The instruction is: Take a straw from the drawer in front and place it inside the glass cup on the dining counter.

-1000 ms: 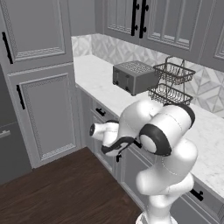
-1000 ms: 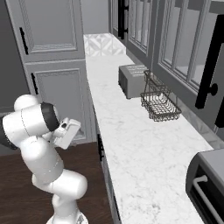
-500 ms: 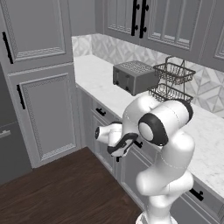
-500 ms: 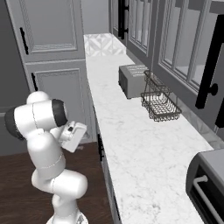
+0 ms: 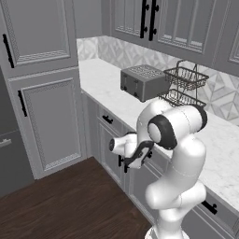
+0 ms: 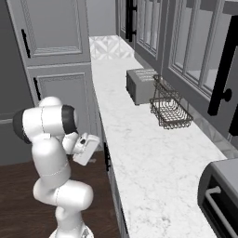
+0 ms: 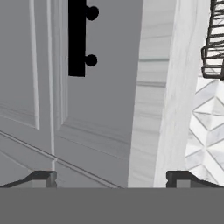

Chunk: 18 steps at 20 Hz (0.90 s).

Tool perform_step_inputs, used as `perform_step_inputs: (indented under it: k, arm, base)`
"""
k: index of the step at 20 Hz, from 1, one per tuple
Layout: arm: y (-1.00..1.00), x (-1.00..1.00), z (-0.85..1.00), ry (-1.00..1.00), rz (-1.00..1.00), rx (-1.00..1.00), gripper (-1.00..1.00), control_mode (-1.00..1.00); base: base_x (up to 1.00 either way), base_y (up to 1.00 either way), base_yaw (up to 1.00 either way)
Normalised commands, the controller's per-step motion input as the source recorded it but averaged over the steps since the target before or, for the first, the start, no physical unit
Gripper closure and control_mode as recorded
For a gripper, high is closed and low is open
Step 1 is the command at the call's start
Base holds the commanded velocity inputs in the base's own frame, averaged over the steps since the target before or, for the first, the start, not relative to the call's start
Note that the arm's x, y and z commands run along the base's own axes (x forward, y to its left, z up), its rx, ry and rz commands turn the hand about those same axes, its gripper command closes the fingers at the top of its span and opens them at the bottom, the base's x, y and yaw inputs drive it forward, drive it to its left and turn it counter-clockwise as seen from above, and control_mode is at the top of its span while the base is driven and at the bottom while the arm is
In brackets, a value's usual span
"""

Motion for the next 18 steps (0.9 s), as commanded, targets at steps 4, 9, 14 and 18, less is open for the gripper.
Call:
perform_step_inputs:
  k: [4,9,14,18]
  arm:
    - [0.00,0.29,-0.19,-0.12,0.02,0.00,-1.00,-1.00]
    - [0.00,0.30,-0.29,-0.08,0.06,0.00,-1.00,-1.00]
    - [0.00,0.31,-0.26,-0.01,0.05,0.00,-1.00,-1.00]
    - [0.00,0.34,-0.18,0.00,0.04,0.00,-1.00,-1.00]
  base:
    - [0.00,0.00,0.00]
    - [0.00,0.00,0.00]
    - [0.00,0.00,0.00]
    - [0.00,0.00,0.00]
